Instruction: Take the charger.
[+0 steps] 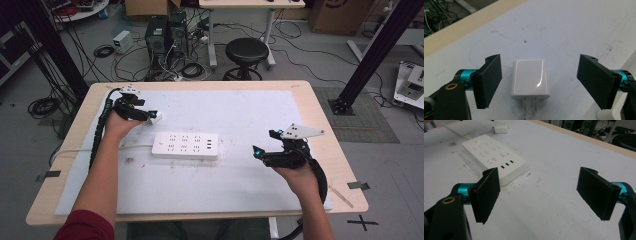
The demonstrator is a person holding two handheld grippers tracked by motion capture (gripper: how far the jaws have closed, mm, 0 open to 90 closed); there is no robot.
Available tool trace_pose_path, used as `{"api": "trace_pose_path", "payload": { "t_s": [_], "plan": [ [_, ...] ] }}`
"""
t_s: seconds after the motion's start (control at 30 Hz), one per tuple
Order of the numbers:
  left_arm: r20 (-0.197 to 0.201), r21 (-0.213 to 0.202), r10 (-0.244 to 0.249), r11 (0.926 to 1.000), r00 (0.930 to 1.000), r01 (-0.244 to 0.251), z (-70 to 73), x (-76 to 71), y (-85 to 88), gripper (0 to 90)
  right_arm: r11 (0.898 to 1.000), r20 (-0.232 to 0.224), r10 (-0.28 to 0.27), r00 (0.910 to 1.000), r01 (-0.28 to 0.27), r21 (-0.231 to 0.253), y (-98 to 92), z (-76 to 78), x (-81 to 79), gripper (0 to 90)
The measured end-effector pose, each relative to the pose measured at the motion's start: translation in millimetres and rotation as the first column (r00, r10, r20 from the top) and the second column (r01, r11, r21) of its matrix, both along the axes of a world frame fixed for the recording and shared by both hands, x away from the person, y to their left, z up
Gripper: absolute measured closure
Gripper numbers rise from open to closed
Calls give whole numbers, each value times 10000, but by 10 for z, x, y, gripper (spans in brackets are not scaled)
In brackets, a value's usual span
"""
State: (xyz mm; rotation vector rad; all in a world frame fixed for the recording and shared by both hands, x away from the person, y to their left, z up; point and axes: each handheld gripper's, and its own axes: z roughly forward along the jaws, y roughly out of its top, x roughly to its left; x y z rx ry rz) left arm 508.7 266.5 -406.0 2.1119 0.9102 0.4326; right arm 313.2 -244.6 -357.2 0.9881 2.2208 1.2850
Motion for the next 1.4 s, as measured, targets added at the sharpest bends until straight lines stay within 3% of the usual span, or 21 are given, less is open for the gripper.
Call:
{"api": "trace_pose_path", "payload": {
  "t_s": [0.03, 0.07, 0.4, 0.6, 0.7, 0.73, 0.87, 1.2, 1.33, 1.4],
  "plan": [
    [-278, 229, 143, 9996, 9995, -136, -94, 63, -28, 203, 10000, 24, -6, 10000, 7, -32, 0, -2, -1, 193],
    [-303, 329, 189, 9993, 9994, -179, -122, 78, -33, 202, 10000, 20, -40, 10000, 40, -37, 3, 1, -3, 193],
    [-875, 526, 275, 9984, 9958, -229, -261, 113, -56, 215, 10000, 47, 42, 10000, -42, -74, 87, -7, 26, 193],
    [-888, 774, 404, 9964, 9952, -336, -289, 124, -62, 259, 9999, 74, 8, 10000, -8, -102, 130, -23, 28, 193],
    [-924, 696, 421, 9969, 9948, -358, -300, 127, -58, 278, 9999, 121, 32, 9999, -31, -131, 131, -20, 31, 193],
    [-883, 927, 410, 9952, 9953, -328, -296, 126, -50, 278, 9999, 111, 47, 9999, -45, -139, 130, -18, 32, 193],
    [-938, 784, 341, 9966, 9950, -268, -310, 128, -45, 328, 9999, 117, -2, 9999, 3, -126, 121, -16, 46, 193],
    [-810, 1029, 238, 9946, 9964, -154, -329, 128, -75, 402, 10000, 19, 14, 10000, -14, -92, 131, -59, 49, 193],
    [-839, 912, 229, 9957, 9962, -153, -339, 135, -61, 421, 9991, 65, -124, 9999, 126, -413, 138, -64, 43, 193],
    [-844, 900, 234, 9958, 9962, -158, -339, 134, -61, 423, 9994, 35, -3, 10000, 4, -335, 142, -67, 47, 194]
  ]
}}
